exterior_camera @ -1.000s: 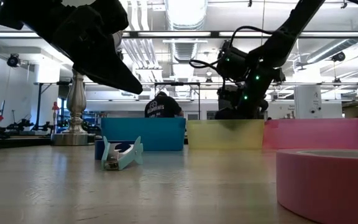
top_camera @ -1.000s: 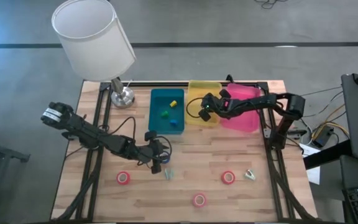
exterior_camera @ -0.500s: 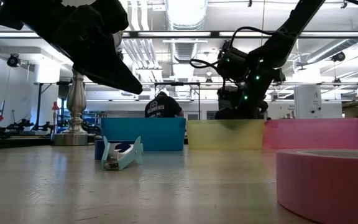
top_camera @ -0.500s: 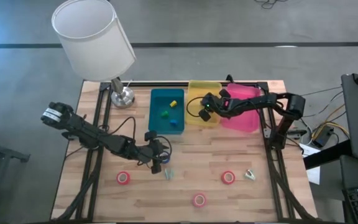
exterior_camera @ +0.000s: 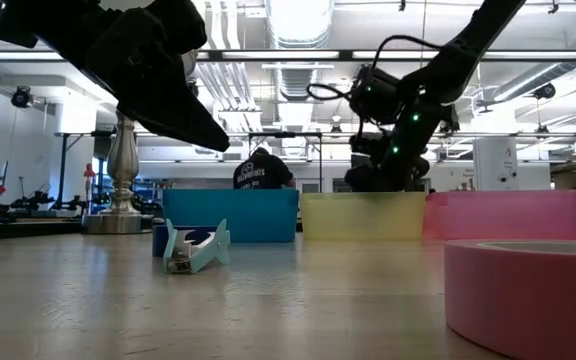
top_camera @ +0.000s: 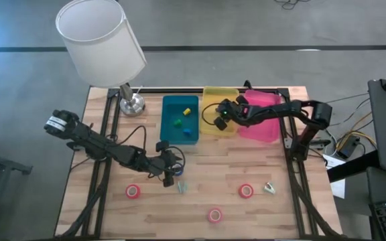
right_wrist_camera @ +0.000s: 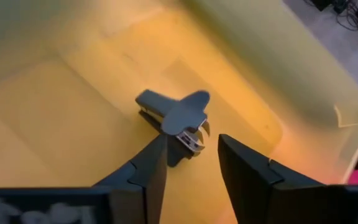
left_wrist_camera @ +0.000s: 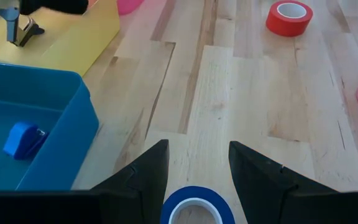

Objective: Pick and place Stapler, Stapler remover, tape
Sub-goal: Put the blue staple remover into the yellow bin

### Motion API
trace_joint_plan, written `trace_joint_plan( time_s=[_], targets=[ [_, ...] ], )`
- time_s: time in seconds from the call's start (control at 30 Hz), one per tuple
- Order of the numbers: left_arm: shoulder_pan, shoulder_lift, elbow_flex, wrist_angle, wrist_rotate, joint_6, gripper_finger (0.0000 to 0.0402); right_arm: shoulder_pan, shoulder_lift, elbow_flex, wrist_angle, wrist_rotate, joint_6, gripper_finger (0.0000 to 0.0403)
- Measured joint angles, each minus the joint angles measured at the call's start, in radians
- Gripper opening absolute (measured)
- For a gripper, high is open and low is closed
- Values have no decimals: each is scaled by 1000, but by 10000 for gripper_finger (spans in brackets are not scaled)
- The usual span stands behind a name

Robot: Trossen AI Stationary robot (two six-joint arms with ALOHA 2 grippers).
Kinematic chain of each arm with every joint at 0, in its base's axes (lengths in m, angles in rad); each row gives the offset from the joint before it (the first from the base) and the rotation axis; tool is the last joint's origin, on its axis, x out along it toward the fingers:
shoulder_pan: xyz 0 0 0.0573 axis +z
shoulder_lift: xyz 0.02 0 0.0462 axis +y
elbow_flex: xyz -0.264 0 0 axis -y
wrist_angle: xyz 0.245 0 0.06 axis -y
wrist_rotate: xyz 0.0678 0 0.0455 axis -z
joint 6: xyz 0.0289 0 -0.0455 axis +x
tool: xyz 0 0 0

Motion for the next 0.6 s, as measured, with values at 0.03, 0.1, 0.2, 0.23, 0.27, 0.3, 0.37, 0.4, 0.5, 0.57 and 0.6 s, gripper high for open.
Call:
trace_joint_plan(
  time_s=[0.03, 0.1, 0.2, 0.23, 0.27, 0.3, 0.37, 0.4, 0.5, 0.57, 0.6],
  targets=[
    [0, 0, 0, 0, 0, 0, 172, 0, -13, 0, -1, -2, 0, 149],
    [0, 0, 0, 0, 0, 0, 172, 1, -44, 0, -8, -18, 7, 155],
    [1, 0, 0, 0, 0, 0, 172, 11, -93, 0, -31, -59, 17, 160],
    [1, 0, 0, 0, 0, 0, 172, 18, -110, 0, -35, -78, 17, 160],
    [1, 0, 0, 0, 0, 0, 172, 29, -129, 0, -38, -94, 18, 160],
    [1, 0, 0, 0, 0, 0, 172, 39, -148, 0, -43, -109, 19, 159],
    [1, 0, 0, 0, 0, 0, 172, 70, -185, 0, -49, -122, 20, 156],
    [1, 0, 0, 0, 0, 0, 172, 90, -203, 0, -49, -121, 19, 154],
    [1, 0, 0, 0, 0, 1, 172, 154, -260, 0, -50, -122, 5, 150],
    [1, 0, 0, 0, 9, 15, 172, 198, -295, 0, -49, -123, 5, 148],
    [1, 0, 0, 0, 22, 22, 172, 218, -309, 0, -50, -124, 5, 148]
  ],
)
